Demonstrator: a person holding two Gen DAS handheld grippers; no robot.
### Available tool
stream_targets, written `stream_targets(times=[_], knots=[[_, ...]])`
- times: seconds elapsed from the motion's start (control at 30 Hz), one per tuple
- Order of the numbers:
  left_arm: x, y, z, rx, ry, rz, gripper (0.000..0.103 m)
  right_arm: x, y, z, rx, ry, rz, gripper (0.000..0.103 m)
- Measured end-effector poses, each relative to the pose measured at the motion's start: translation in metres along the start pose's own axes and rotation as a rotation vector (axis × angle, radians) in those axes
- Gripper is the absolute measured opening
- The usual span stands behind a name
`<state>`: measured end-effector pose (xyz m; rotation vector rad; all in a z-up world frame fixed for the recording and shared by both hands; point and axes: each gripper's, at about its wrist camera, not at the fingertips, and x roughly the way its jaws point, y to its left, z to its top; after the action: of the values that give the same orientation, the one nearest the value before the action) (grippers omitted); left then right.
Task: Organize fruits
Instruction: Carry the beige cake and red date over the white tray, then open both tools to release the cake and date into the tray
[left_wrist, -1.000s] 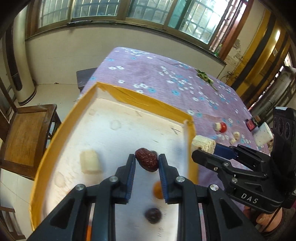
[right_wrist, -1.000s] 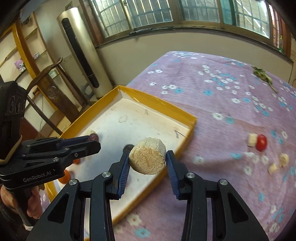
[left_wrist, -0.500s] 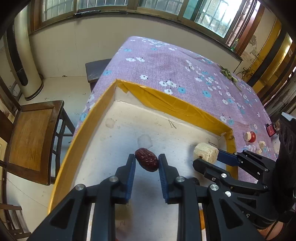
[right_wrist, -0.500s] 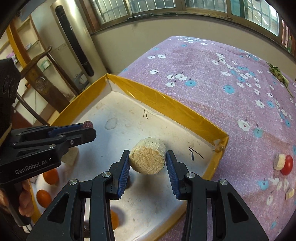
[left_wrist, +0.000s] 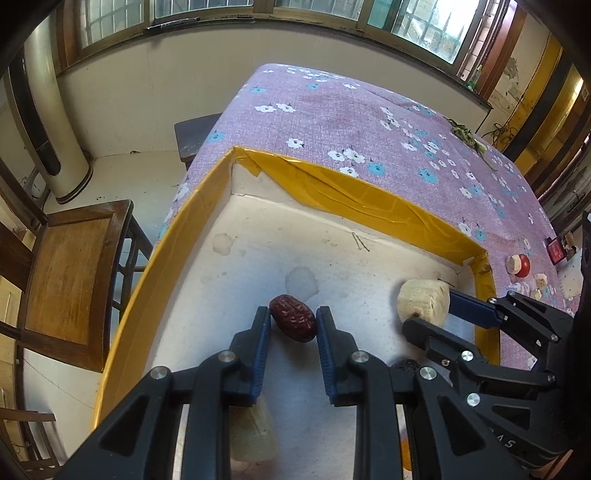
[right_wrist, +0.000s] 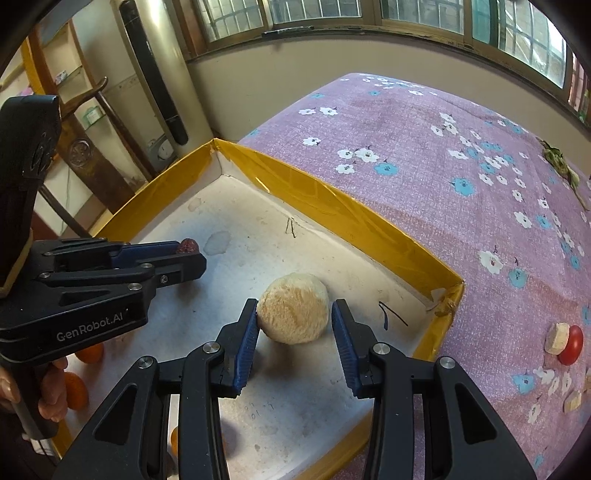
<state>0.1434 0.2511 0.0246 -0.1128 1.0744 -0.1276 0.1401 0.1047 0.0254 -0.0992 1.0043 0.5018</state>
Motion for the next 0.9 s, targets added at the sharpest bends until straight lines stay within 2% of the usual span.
stream_targets(times=[0.13, 0.3, 0.5, 0.53, 0.63, 0.77, 0.9], knots=[[-0.003, 0.003, -0.004, -0.007, 0.002, 0.012, 0.030, -0.009, -0.001, -0.004, 0.018, -0.005, -0.009, 0.041], [-0.013, 0.004, -0.015, -0.013, -0.017, 0.027, 0.047, -0.024, -0.003, -0.014, 0.068, -0.008, -0.005, 0.042], [-0.033, -0.003, -0.029, -0.011, -0.056, 0.041, 0.056, -0.053, 0.002, -0.032, 0.099, -0.053, -0.005, 0.045], [-0.037, -0.005, -0.032, -0.008, -0.067, 0.048, 0.057, -0.057, 0.002, -0.035, 0.104, -0.063, 0.002, 0.045], [-0.050, -0.017, -0.042, 0.010, -0.100, 0.061, 0.065, -0.070, 0.001, -0.049, 0.118, -0.079, -0.020, 0.054], [-0.061, -0.036, -0.052, 0.042, -0.119, 0.049, 0.074, -0.082, -0.011, -0.072, 0.163, -0.074, -0.023, 0.055], [-0.063, -0.056, -0.058, 0.050, -0.110, 0.019, 0.074, -0.091, -0.030, -0.091, 0.218, -0.068, -0.035, 0.055]])
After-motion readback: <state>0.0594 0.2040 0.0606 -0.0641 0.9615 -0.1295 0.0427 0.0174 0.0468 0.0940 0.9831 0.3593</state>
